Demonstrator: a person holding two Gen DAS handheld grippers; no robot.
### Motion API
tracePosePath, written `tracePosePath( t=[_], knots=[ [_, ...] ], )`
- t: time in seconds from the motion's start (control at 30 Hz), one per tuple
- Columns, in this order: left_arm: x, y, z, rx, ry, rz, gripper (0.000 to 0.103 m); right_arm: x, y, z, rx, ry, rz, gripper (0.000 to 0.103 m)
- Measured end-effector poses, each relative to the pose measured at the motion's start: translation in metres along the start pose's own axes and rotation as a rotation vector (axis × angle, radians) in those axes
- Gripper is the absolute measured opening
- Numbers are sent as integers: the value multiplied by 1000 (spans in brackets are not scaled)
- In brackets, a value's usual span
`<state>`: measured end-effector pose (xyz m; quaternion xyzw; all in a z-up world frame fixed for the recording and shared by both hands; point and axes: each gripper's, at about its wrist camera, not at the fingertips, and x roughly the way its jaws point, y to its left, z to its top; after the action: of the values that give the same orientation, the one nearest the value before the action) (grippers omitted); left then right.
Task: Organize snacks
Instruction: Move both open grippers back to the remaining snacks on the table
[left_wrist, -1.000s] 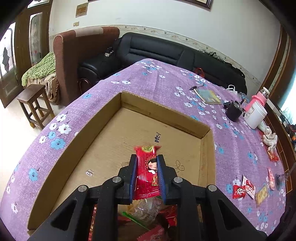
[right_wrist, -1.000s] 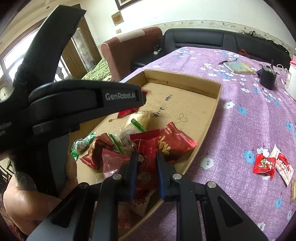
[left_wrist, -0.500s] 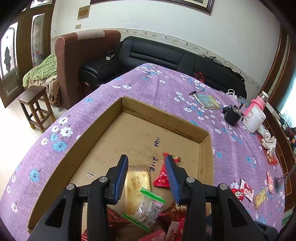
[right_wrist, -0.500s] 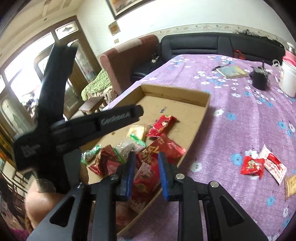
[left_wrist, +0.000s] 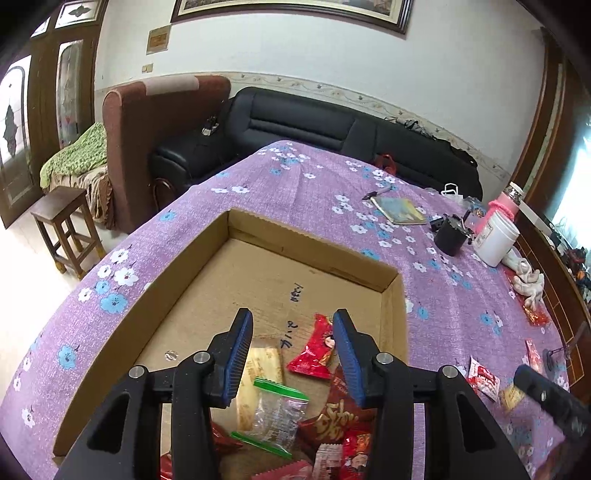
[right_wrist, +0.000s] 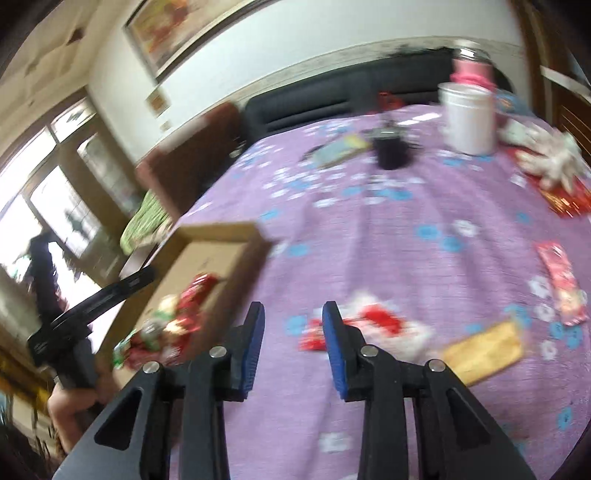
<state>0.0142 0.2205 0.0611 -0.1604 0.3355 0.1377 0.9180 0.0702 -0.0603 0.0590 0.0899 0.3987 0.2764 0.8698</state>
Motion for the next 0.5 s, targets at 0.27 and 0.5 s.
tracePosePath(
  t=[0.27, 0.5],
  knots=[
    [-19, -36, -6, 104, -60, -124, 49, 6, -69, 8, 130, -37, -40, 31],
    [-5, -112, -32, 276, 162, -375, 57, -6, -87, 9, 190, -67, -44, 31]
  ],
)
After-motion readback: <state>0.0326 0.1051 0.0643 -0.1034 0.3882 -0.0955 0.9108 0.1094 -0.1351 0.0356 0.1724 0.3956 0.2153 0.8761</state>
